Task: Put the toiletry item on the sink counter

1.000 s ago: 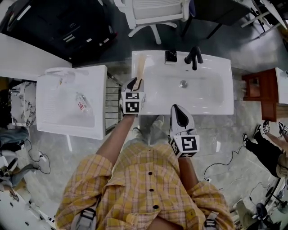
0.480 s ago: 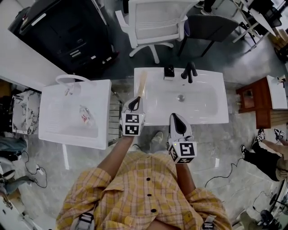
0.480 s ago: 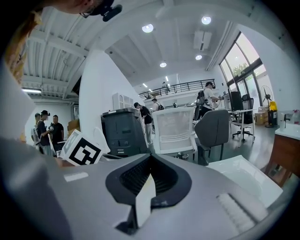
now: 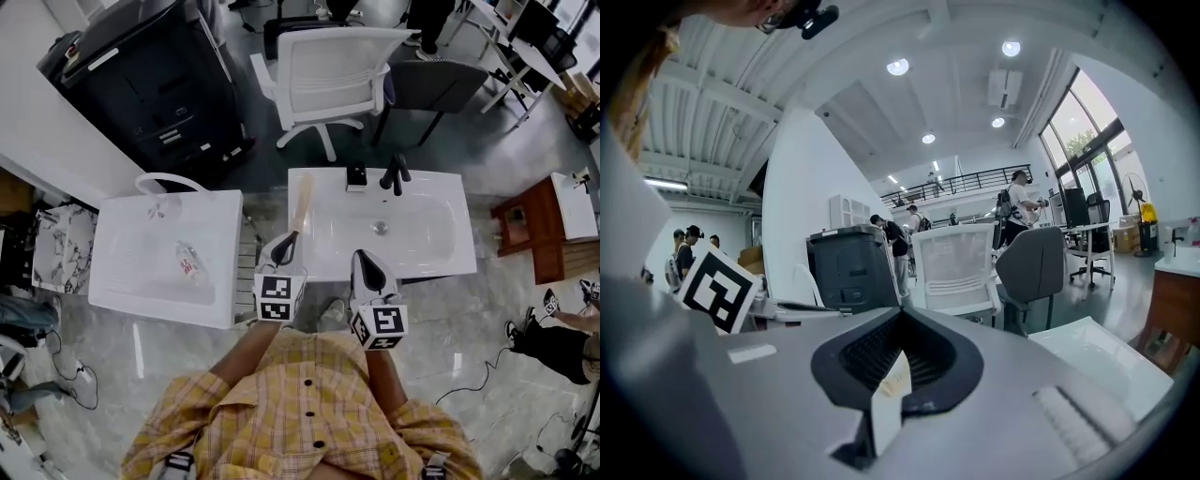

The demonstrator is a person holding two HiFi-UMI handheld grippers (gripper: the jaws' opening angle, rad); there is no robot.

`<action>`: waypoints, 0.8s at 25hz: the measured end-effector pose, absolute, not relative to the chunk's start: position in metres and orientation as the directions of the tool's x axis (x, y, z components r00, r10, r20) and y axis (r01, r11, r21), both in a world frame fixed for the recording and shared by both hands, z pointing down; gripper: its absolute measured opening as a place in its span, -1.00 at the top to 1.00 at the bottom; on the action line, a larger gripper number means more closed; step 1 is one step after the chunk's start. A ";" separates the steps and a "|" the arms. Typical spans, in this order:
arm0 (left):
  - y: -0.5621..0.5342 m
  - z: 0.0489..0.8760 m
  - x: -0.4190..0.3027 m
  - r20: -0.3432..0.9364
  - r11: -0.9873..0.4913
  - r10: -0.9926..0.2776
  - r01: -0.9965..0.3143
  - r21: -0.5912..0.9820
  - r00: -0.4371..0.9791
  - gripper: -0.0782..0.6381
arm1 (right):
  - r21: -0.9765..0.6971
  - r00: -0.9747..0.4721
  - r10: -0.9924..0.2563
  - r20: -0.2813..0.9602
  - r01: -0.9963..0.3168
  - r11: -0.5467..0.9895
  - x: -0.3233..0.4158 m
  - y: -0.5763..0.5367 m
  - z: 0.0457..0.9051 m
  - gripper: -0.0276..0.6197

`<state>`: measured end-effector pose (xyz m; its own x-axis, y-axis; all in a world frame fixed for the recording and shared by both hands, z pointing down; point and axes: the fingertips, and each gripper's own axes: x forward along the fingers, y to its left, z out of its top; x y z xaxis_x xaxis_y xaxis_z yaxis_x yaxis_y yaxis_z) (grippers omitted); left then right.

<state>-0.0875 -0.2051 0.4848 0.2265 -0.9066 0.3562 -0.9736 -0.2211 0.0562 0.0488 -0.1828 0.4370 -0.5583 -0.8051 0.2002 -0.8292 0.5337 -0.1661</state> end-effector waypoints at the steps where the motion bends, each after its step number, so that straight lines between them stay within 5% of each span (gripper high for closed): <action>1: -0.203 0.482 -0.088 0.346 -0.225 -0.910 -0.973 0.050 0.229 0.78 | -0.166 -0.559 -0.806 0.195 -0.829 0.534 0.048 -0.184 0.436 0.92; 20: -0.191 0.446 -0.080 0.239 -0.250 -0.940 -0.968 -0.005 0.242 0.78 | -0.142 -0.553 -0.821 0.143 -0.832 0.536 0.050 -0.198 0.415 0.92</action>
<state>-0.0801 -0.1914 0.4461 0.2419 -0.9405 0.2387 -0.9681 -0.2504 -0.0055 0.0503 -0.1984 0.4147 -0.5528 -0.8210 0.1425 -0.8323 0.5359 -0.1416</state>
